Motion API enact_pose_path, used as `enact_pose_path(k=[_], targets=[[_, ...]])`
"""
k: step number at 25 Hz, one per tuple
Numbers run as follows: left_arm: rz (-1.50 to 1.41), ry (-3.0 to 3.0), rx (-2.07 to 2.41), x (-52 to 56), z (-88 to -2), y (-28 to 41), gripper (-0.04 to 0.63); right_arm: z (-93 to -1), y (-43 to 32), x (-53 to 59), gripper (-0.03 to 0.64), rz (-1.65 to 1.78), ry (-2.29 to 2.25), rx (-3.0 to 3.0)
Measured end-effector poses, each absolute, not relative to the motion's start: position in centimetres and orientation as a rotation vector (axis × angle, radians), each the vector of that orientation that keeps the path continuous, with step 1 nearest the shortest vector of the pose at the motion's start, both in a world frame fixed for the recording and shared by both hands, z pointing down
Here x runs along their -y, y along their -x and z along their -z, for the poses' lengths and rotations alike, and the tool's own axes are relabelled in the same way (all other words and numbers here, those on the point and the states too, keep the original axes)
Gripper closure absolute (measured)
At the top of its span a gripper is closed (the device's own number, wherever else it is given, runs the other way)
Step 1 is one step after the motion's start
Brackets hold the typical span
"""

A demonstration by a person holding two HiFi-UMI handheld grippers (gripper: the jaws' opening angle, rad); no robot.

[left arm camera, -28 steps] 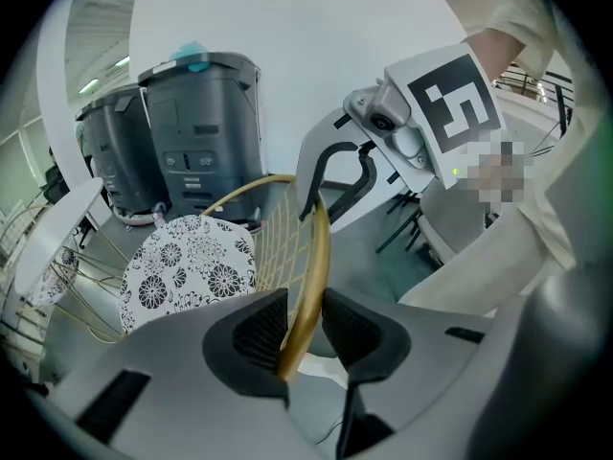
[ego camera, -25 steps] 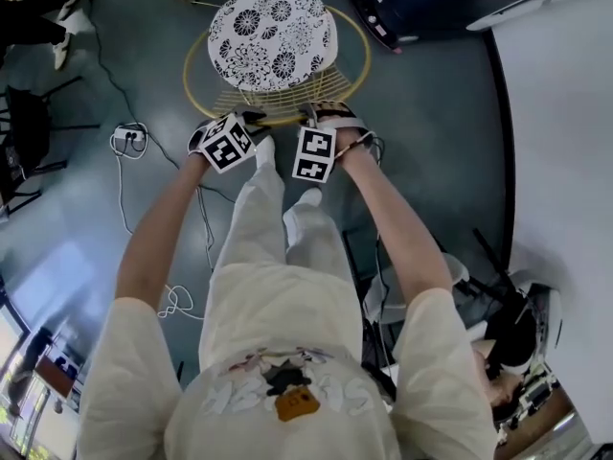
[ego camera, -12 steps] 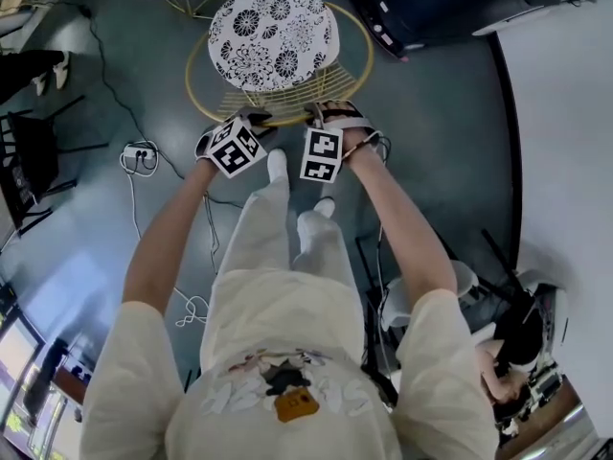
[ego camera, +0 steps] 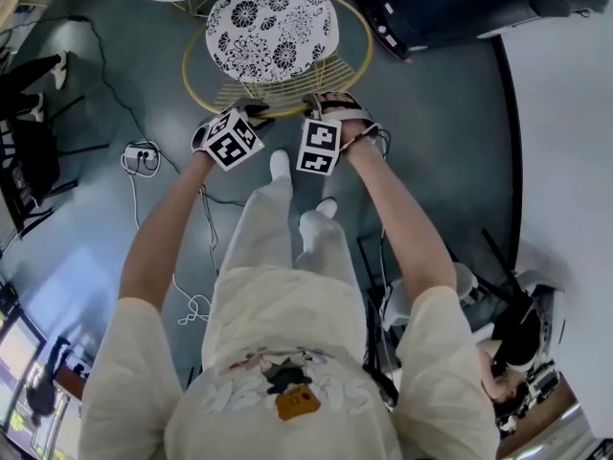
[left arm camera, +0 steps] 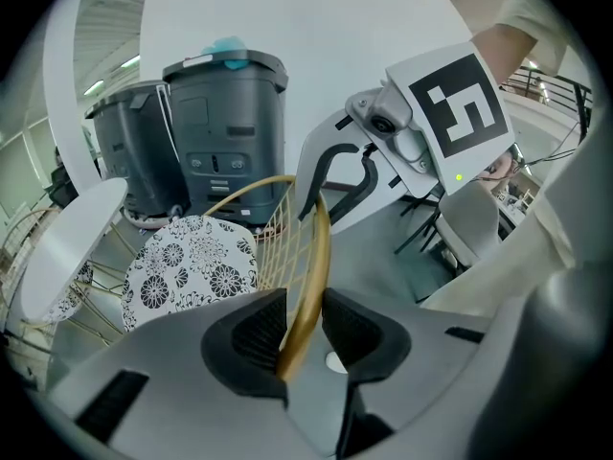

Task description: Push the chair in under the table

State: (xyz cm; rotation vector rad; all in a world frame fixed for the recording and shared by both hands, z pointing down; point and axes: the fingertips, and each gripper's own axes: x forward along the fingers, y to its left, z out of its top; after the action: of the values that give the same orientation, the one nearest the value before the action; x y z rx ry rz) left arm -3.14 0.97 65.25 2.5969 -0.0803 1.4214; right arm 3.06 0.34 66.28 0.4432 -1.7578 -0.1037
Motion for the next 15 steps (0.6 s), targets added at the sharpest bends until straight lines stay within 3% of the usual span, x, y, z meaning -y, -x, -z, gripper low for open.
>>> enact_pose_path(k=[15], targets=[[-1.295,-2.564,0.246,-0.3,-64.3,2.9,0.479,-64.8,-3.4,-0.2,0.514,0.078,-0.562,1.773]])
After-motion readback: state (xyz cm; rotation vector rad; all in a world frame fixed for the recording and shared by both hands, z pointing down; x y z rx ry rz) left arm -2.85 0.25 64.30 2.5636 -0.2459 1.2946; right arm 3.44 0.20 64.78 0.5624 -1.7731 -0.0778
